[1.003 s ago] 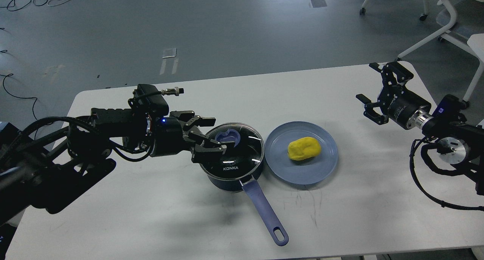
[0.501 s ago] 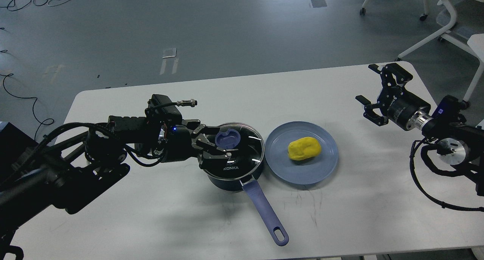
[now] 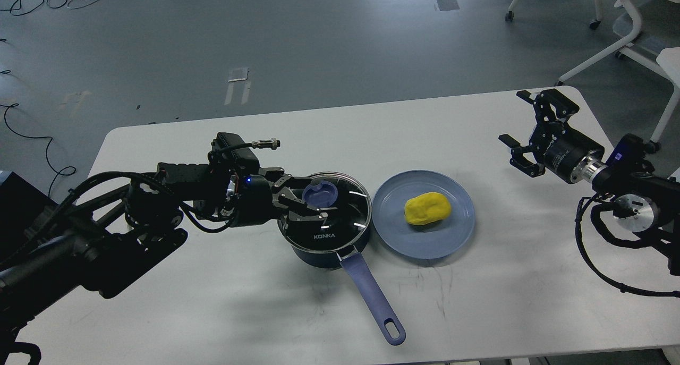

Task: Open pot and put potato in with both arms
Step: 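Lower the left gripper onto the lid knob and grasp it, then lift the glass lid off the saucepan and set it down nearer the robot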

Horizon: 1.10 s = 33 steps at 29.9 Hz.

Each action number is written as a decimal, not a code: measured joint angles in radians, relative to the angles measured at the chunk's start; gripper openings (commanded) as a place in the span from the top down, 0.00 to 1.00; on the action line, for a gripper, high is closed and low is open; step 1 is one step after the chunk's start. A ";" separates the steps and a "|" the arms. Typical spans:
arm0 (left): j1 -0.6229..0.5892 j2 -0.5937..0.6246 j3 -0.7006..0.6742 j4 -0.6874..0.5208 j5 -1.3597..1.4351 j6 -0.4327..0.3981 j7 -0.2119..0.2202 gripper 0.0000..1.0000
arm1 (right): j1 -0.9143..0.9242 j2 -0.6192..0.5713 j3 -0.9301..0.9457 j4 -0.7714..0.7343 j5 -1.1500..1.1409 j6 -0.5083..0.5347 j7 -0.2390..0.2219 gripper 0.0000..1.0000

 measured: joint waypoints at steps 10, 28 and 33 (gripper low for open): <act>-0.019 0.002 -0.002 -0.006 -0.003 0.009 0.001 0.62 | -0.002 0.000 0.000 0.000 0.000 0.000 0.000 0.00; -0.067 0.314 0.011 -0.070 -0.014 0.093 0.000 0.60 | 0.003 -0.003 0.000 0.000 0.000 0.000 0.000 0.00; -0.050 0.421 0.098 -0.014 -0.026 0.182 0.000 0.59 | 0.003 -0.003 0.000 0.000 0.000 0.000 0.000 0.00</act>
